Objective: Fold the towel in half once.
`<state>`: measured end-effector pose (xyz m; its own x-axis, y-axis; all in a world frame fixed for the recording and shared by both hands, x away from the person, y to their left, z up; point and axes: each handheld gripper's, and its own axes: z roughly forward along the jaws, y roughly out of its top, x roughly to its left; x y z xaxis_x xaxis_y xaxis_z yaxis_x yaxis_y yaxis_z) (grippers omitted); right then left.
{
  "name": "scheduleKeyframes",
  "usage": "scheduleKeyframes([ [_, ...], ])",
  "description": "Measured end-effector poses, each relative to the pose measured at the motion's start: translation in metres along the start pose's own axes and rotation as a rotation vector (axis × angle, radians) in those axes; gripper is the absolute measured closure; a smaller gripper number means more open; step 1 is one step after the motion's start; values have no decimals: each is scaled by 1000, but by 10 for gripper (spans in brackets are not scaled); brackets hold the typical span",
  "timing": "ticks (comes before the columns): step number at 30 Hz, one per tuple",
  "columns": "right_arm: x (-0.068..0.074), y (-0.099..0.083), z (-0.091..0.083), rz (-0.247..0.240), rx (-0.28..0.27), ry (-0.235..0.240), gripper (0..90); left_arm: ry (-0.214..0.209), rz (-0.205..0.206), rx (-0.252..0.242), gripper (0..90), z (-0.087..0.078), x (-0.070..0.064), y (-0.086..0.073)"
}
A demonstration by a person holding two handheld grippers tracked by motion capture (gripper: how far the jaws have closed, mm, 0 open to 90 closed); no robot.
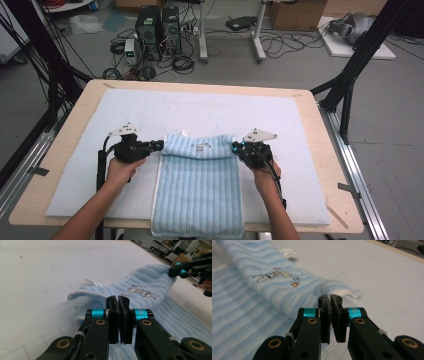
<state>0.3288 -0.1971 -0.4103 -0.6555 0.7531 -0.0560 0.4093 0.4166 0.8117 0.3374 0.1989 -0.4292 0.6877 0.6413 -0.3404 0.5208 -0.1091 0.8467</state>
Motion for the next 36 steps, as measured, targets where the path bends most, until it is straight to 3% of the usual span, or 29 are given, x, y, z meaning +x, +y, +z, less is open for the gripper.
scheduleKeyframes([
  [1, 2, -3, -1, -4, 7, -1, 861, -1, 7, 10, 865, -1, 0, -4],
  [4, 5, -12, -2, 8, 36, 8, 835, -8, -32, 12, 824, -3, 3, -11],
  [6, 4, -16, -1, 52, 39, -4, 648, 32, -48, 0, 648, -2, 7, -8],
  [7, 1, -16, -1, 88, 26, -7, 592, 52, -53, -12, 573, -2, 10, -5],
  [10, -6, -9, -2, 125, -12, -37, 469, 70, -79, -53, 450, 2, 17, 6],
  [16, -17, 11, 23, 146, 30, -30, 389, 89, -103, -85, 390, 24, 32, 24],
  [18, -19, 15, 36, 160, 75, -27, 389, 116, -97, -44, 372, 35, 34, 27],
  [19, -20, 16, 41, 162, 100, -30, 400, 150, -83, -18, 371, 40, 34, 27],
  [23, -24, 13, 62, 158, 197, -29, 480, 183, -66, 70, 390, 56, 35, 24],
  [25, -25, 11, 66, 175, 198, -29, 547, 208, -45, 131, 460, 63, 34, 19],
  [28, -26, 12, 65, 161, 192, 9, 737, 254, 62, 153, 506, 66, 27, 18],
  [29, -26, 12, 65, 158, 191, 10, 764, 242, 87, 159, 582, 66, 26, 17],
  [31, -25, 13, 65, 156, 185, 11, 802, 208, 78, 154, 770, 65, 27, 17],
  [32, -25, 13, 64, 151, 178, 3, 816, 212, 80, 150, 813, 65, 26, 17],
  [36, -24, 16, 57, 127, 126, -13, 834, 173, 58, 74, 834, 56, 24, 24],
])
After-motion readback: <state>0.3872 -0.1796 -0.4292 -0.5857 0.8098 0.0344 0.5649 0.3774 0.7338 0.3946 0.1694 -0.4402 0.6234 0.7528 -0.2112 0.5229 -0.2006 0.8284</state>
